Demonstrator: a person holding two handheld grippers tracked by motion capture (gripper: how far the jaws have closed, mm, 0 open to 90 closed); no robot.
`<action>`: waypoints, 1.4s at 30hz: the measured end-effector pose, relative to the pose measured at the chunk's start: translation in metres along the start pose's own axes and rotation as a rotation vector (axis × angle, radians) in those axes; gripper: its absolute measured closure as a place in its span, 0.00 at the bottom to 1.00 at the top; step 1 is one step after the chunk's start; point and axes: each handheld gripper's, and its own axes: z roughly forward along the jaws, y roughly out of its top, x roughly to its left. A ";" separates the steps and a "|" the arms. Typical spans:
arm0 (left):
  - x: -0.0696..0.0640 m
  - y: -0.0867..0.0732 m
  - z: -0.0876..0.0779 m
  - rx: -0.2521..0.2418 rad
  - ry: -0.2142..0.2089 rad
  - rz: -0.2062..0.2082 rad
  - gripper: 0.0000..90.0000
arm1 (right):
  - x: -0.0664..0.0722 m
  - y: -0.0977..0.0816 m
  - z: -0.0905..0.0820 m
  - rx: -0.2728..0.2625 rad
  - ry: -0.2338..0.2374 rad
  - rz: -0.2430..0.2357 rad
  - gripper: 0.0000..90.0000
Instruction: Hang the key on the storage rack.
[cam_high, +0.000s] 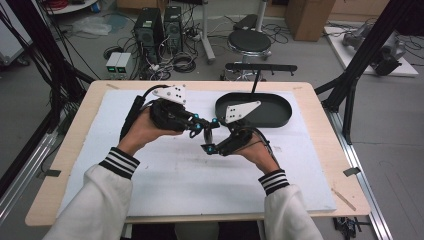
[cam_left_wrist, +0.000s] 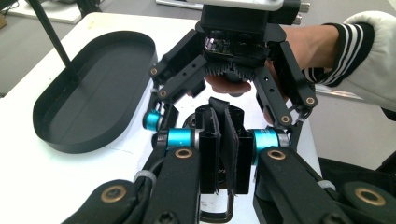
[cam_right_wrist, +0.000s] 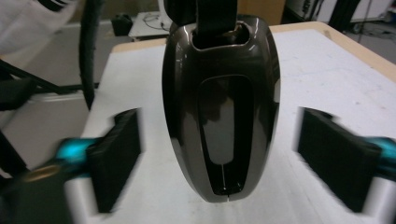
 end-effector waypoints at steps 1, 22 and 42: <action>0.000 0.000 0.000 -0.001 0.002 0.000 0.95 | -0.001 0.000 0.001 -0.012 0.004 0.015 0.25; 0.004 -0.007 -0.001 -0.015 -0.003 -0.010 0.94 | 0.000 0.002 -0.003 0.004 0.013 0.006 0.53; 0.005 -0.078 -0.028 -0.247 0.283 -0.070 0.02 | -0.004 0.002 -0.033 0.112 -0.146 0.111 0.53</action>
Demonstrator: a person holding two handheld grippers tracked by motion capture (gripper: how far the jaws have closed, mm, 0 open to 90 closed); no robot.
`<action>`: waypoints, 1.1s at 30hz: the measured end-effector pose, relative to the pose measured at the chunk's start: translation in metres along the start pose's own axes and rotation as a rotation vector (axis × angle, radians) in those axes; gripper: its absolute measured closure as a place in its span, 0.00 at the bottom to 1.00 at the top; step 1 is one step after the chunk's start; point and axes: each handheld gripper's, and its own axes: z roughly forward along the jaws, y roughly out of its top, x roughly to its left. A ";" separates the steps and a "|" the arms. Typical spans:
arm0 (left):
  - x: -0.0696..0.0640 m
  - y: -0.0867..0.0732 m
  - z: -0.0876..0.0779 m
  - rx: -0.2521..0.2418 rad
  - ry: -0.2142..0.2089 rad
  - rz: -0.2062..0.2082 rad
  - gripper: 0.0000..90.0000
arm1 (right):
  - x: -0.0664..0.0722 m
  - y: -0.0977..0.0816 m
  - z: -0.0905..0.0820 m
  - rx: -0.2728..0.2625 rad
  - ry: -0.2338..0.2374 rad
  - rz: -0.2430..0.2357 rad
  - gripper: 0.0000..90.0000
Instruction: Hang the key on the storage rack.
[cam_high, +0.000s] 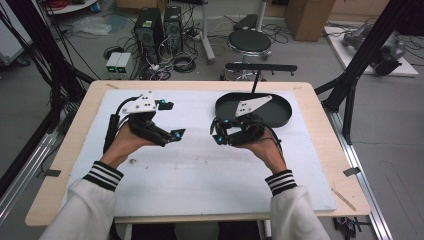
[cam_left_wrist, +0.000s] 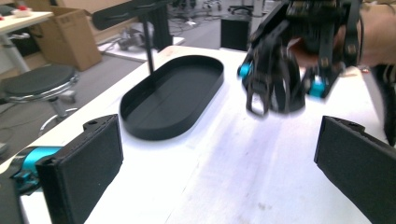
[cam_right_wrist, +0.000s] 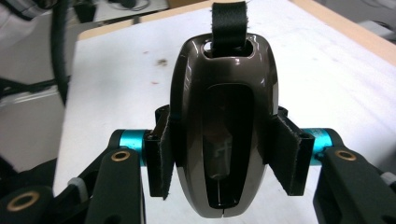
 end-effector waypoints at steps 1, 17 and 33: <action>0.001 -0.004 -0.004 0.002 0.012 -0.003 0.02 | -0.002 -0.001 -0.003 0.000 -0.019 0.008 0.53; -0.017 -0.076 -0.075 -0.087 0.230 -0.066 0.02 | -0.029 -0.007 -0.055 0.043 -0.267 0.128 0.53; -0.032 -0.142 -0.106 -0.147 0.338 -0.134 0.02 | -0.068 0.007 -0.097 0.098 -0.429 0.245 0.53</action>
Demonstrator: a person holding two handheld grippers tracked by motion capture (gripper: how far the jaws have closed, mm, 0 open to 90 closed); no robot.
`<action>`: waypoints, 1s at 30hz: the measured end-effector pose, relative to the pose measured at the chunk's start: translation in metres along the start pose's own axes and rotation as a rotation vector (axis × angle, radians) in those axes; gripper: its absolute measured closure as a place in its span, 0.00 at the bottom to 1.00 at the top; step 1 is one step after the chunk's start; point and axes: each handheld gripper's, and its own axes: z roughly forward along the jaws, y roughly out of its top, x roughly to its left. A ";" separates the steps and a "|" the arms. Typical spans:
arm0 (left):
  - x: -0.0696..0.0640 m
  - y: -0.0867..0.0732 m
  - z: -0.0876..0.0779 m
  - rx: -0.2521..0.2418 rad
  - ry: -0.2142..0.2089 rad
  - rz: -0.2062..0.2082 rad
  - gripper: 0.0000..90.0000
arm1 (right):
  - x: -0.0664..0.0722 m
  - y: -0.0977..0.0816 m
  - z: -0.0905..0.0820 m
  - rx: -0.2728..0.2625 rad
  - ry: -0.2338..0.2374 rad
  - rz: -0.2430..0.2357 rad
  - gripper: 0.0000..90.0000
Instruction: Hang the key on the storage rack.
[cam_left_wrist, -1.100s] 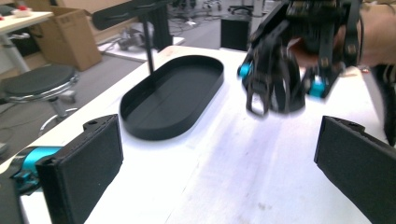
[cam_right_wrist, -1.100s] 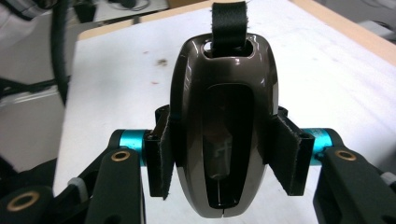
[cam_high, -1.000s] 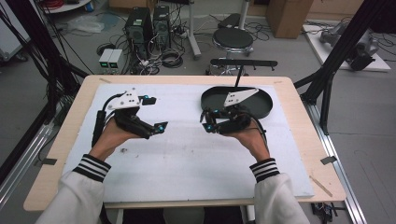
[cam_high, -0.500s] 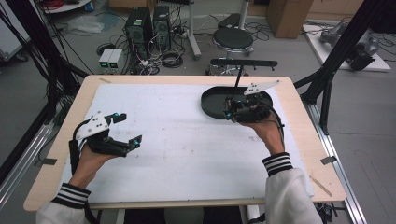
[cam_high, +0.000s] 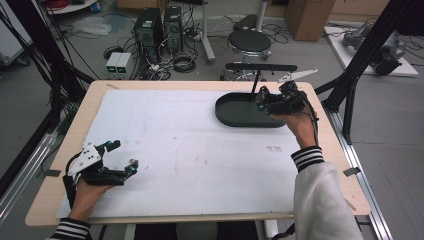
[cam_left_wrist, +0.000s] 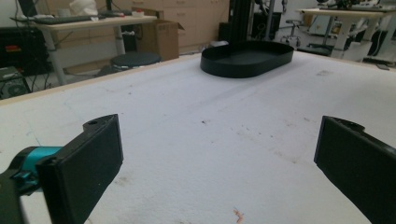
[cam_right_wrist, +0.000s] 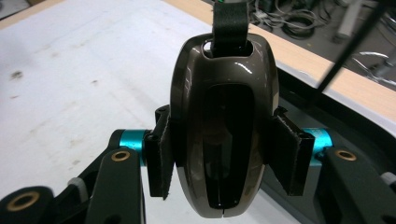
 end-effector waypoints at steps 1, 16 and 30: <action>0.000 -0.001 -0.001 -0.008 0.001 0.001 0.02 | -0.003 0.001 -0.001 0.001 -0.005 0.004 0.53; 0.001 -0.020 -0.011 -0.127 0.041 0.010 0.02 | -0.032 0.024 -0.010 0.084 -0.117 0.055 0.53; 0.000 -0.024 -0.015 -0.160 0.063 0.009 0.02 | -0.050 0.041 -0.008 0.145 -0.189 0.090 0.53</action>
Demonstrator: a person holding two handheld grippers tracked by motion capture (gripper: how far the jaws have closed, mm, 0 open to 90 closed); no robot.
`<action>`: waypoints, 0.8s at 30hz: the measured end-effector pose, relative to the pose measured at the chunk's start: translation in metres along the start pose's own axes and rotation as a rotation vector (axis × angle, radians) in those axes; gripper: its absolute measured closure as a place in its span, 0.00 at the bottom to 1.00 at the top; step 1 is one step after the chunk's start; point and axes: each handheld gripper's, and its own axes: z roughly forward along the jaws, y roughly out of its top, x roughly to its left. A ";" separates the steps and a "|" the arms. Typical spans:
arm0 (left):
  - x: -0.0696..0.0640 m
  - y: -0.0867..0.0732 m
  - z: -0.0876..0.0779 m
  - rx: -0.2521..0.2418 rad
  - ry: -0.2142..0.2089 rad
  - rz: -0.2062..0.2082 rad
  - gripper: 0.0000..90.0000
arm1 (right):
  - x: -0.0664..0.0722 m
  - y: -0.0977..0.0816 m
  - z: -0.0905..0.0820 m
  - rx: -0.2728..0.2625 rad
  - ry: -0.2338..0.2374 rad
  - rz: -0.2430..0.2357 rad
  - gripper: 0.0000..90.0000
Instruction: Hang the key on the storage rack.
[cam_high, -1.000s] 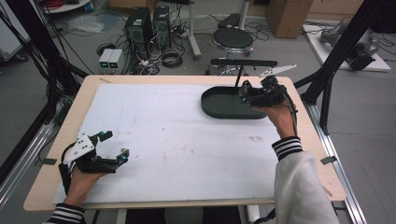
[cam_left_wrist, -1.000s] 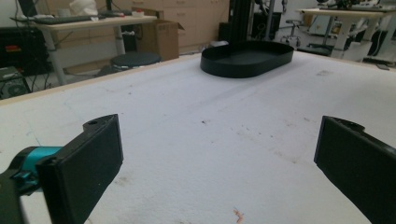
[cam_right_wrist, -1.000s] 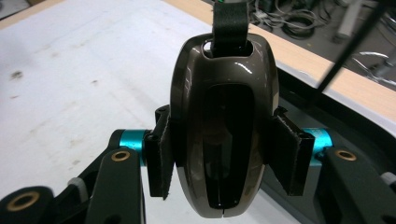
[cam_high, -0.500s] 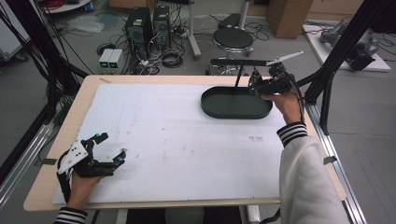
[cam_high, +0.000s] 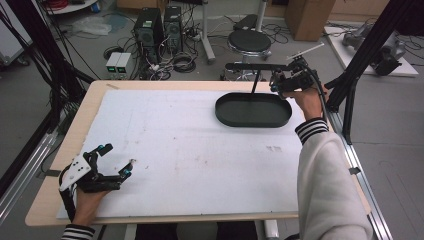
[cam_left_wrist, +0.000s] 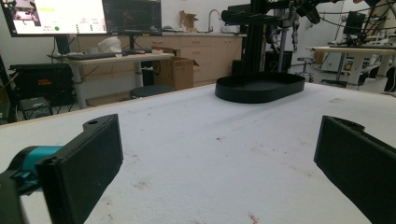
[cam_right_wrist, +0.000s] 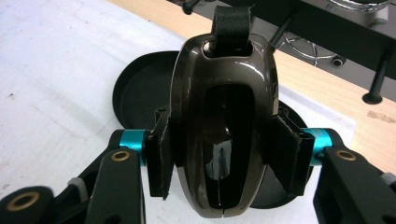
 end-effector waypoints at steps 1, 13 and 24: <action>0.000 0.000 0.000 0.001 0.001 0.000 0.02 | -0.001 0.000 0.001 0.000 -0.003 0.003 0.53; 0.000 0.000 0.000 0.001 0.005 -0.003 0.02 | -0.011 0.011 0.009 0.008 -0.031 0.009 0.53; 0.000 0.000 0.000 0.006 0.008 -0.005 0.02 | -0.019 0.015 0.022 0.011 -0.068 0.017 0.53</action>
